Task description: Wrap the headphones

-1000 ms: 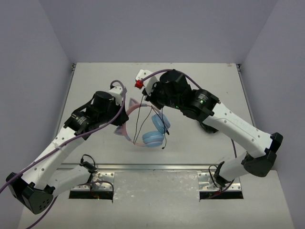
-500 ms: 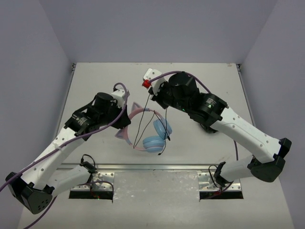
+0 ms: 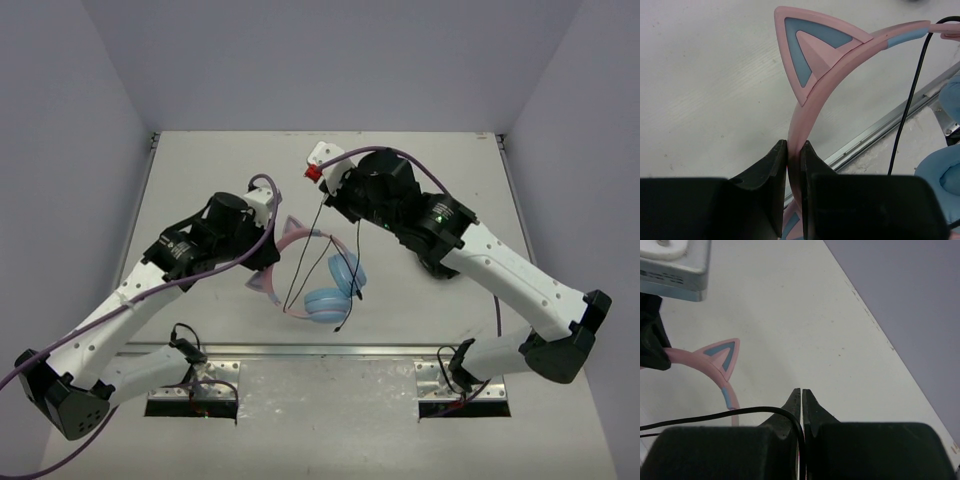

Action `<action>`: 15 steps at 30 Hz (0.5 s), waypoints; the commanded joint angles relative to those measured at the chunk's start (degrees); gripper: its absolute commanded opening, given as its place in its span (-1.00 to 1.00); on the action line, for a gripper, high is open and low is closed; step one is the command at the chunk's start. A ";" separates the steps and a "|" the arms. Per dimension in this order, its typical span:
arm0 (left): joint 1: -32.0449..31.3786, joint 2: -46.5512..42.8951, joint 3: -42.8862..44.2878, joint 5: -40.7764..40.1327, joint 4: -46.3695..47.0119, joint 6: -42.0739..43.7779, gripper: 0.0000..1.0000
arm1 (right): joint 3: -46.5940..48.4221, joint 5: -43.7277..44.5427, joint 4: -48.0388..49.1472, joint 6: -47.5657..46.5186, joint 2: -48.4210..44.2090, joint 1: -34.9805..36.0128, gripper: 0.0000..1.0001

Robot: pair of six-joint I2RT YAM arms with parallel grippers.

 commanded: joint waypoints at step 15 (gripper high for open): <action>-2.18 -2.01 7.92 -0.54 -1.41 2.22 -0.99 | -9.28 -9.60 2.78 -2.92 -3.35 -12.92 -0.85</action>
